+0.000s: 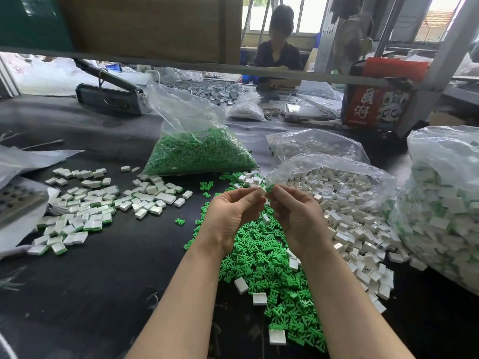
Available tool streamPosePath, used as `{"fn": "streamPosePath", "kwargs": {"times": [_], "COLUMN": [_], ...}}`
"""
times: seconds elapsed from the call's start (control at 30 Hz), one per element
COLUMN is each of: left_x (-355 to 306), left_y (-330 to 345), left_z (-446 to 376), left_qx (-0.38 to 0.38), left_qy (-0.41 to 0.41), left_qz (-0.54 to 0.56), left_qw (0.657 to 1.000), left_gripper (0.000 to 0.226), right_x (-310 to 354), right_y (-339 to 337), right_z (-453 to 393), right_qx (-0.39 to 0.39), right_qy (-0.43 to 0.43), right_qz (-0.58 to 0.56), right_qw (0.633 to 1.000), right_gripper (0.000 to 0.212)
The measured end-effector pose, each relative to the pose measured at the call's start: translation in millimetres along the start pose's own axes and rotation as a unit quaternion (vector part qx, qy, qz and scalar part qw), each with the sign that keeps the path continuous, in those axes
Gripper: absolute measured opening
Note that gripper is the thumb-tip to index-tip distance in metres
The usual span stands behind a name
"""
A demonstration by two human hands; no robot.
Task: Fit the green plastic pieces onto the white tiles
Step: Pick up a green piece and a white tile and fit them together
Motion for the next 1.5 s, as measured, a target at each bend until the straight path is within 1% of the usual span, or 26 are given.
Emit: {"fn": "streamPosePath", "kwargs": {"times": [0.07, 0.27, 0.33, 0.43, 0.47, 0.53, 0.63, 0.77, 0.93, 1.03, 1.1, 1.33, 1.43, 1.5], "left_x": [-0.1, -1.9, -2.4, -3.5, -4.1, -5.7, -7.0, -6.1, -5.4, -5.3, -5.3, -4.0, -3.4, -3.3], "left_y": [-0.5, 0.8, 0.3, -1.2, -1.5, -2.0, -2.0, -1.3, -0.2, -0.1, 0.1, -1.6, -1.7, -0.7], "left_z": [0.1, 0.9, 1.1, 0.9, 0.7, 0.3, 0.3, 1.2, 1.1, 1.9, 2.7, 4.4, 4.3, 4.3], "left_qx": [-0.002, -0.006, -0.008, -0.013, -0.015, -0.019, -0.02, -0.031, -0.047, -0.046, -0.041, -0.044, -0.056, -0.052], "left_qy": [0.003, 0.018, 0.029, 0.059, 0.07, 0.085, 0.1, 0.109, 0.11, 0.103, 0.094, 0.056, 0.049, 0.047], "left_qz": [-0.007, -0.038, -0.06, -0.09, -0.1, -0.118, -0.137, -0.154, -0.179, -0.173, -0.156, -0.118, -0.1, -0.093], "left_qw": [1.0, 0.999, 0.998, 0.994, 0.992, 0.989, 0.985, 0.981, 0.977, 0.978, 0.982, 0.99, 0.992, 0.993], "left_gripper": [0.027, 0.029, 0.022, 0.002, 0.002, 0.001, 0.001, 0.006, 0.007, 0.007, 0.006, 0.009, 0.009, 0.007], "right_x": [0.0, 1.9, 3.0, 3.9, 4.4, 5.5, 6.8, 8.0, 8.8, 8.7, 6.9, 1.7, -0.8, -2.3], "right_y": [0.5, 1.6, 0.5, 0.0, -0.1, -0.4, -0.8, -1.5, -0.9, 0.0, 0.4, -0.3, -0.1, 1.0], "right_z": [0.3, 1.8, 1.8, 1.6, 1.4, 0.8, 0.1, 0.1, -3.1, -3.3, -3.0, -5.3, -5.2, -4.5], "right_qx": [-0.008, -0.03, -0.038, -0.042, -0.043, -0.041, -0.03, -0.021, -0.031, -0.023, -0.011, 0.021, 0.03, 0.034], "right_qy": [-0.003, -0.036, -0.056, -0.088, -0.097, -0.116, -0.133, -0.143, -0.166, -0.181, -0.18, -0.149, -0.136, -0.135], "right_qz": [0.006, 0.043, 0.079, 0.123, 0.137, 0.17, 0.221, 0.283, 0.382, 0.426, 0.442, 0.427, 0.435, 0.442], "right_qw": [1.0, 0.998, 0.995, 0.988, 0.985, 0.978, 0.966, 0.948, 0.909, 0.886, 0.878, 0.892, 0.89, 0.886], "right_gripper": [0.004, 0.001, 0.001, 0.005, 0.005, 0.001, 0.008, 0.003, 0.013, 0.019, 0.023, 0.029, 0.032, 0.031]}}
Point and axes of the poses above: each hand's wrist, its own z-axis away from the middle knuckle, its own y-axis out of the palm, x = y × z, the point moved 4 cm from there along -z, towards the middle knuckle, and after that the axes turned 4 degrees about z, right-handed, at the moved point
